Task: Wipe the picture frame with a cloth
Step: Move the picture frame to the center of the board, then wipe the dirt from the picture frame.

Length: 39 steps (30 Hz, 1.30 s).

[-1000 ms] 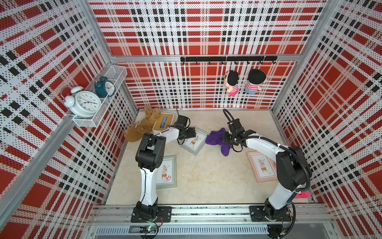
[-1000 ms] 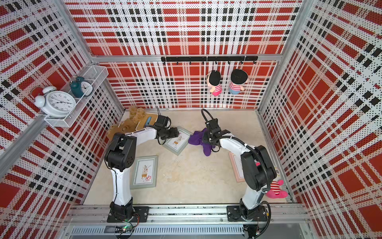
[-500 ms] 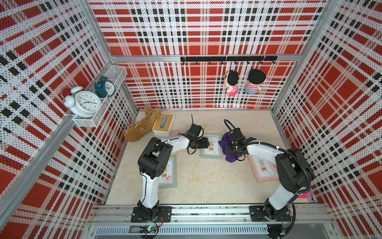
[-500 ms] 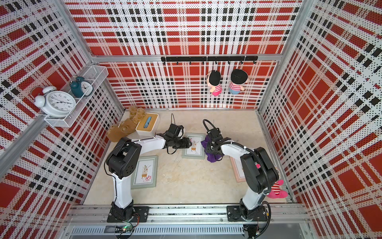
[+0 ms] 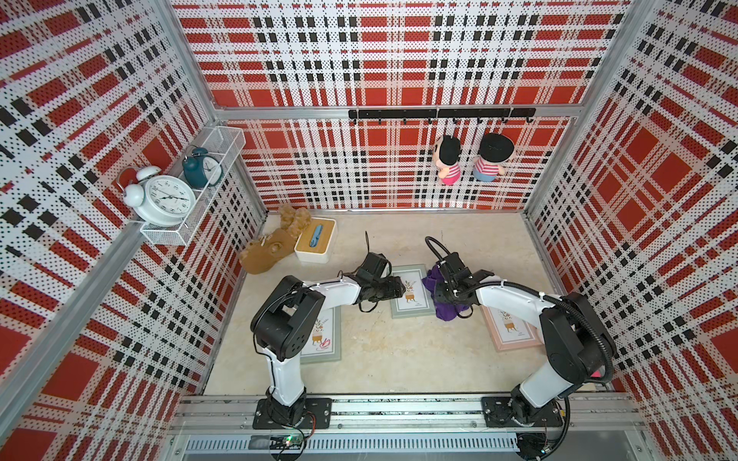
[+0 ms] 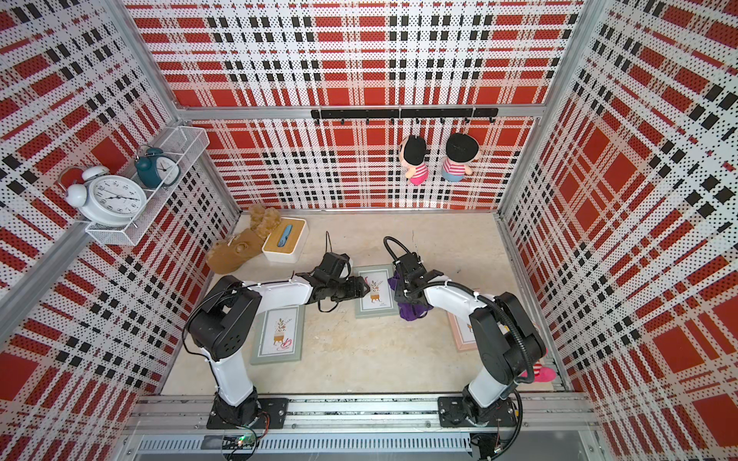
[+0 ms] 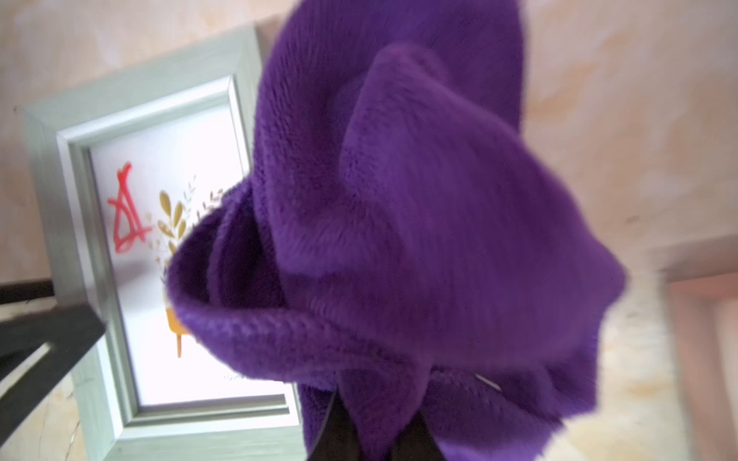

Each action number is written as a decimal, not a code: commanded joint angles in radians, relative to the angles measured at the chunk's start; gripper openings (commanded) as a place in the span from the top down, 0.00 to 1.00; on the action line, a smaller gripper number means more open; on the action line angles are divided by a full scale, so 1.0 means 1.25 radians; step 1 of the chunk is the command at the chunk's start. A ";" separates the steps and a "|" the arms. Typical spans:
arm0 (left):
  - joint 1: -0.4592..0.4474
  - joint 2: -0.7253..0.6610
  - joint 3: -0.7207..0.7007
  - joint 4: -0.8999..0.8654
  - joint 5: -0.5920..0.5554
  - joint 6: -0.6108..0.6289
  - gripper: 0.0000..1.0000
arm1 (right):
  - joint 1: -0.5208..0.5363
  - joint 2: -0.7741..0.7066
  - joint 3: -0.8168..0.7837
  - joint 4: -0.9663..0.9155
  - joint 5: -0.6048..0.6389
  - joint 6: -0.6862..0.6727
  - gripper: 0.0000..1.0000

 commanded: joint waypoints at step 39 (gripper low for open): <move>0.081 0.057 -0.122 0.156 0.011 -0.103 0.74 | -0.035 0.157 0.165 0.055 -0.180 -0.141 0.98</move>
